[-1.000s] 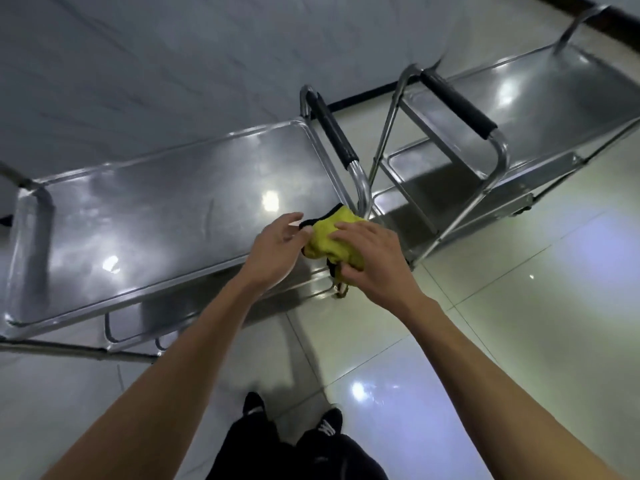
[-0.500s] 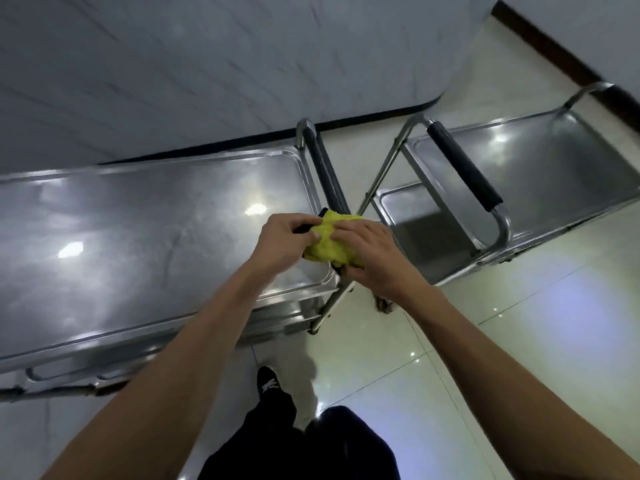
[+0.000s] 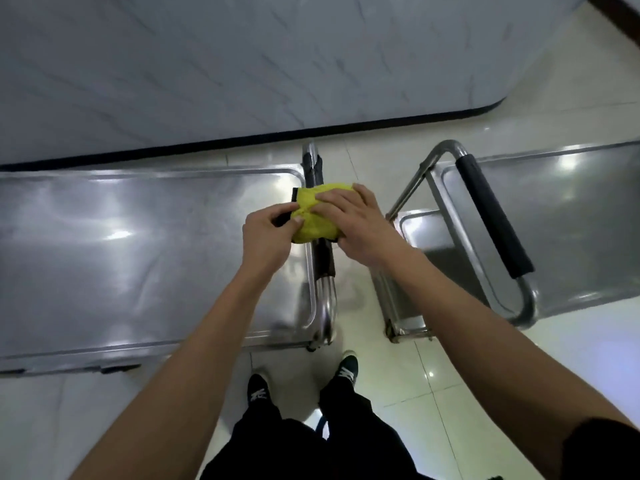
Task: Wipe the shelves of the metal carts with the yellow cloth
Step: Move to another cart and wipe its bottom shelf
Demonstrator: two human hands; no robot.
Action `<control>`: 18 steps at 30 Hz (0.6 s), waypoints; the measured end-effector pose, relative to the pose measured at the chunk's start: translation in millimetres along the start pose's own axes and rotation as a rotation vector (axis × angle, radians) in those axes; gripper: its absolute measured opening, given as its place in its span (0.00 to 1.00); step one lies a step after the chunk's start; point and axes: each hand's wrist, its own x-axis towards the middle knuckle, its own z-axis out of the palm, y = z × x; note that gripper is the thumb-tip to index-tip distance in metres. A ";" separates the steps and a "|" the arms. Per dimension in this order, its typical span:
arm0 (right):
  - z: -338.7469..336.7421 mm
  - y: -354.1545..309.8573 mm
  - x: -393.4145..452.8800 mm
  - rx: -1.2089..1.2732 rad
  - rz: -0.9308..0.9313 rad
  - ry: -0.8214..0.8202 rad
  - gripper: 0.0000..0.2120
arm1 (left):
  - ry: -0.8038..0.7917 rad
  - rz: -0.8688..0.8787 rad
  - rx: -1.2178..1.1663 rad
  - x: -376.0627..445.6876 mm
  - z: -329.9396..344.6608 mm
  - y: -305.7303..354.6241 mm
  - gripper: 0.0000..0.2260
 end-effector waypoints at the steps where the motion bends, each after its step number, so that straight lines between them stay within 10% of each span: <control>1: 5.4 6.7 4.0 0.029 -0.019 -0.052 0.36 | 0.034 -0.027 0.029 1.9 4.1 -3.1 0.11; 12: 46.5 28.8 -0.4 0.499 -0.031 0.161 0.23 | 0.310 -0.114 0.120 1.2 12.2 -20.1 0.11; 18: 50.9 32.0 -2.0 0.527 0.008 0.104 0.23 | 0.161 -0.095 0.307 0.2 20.2 -26.3 0.10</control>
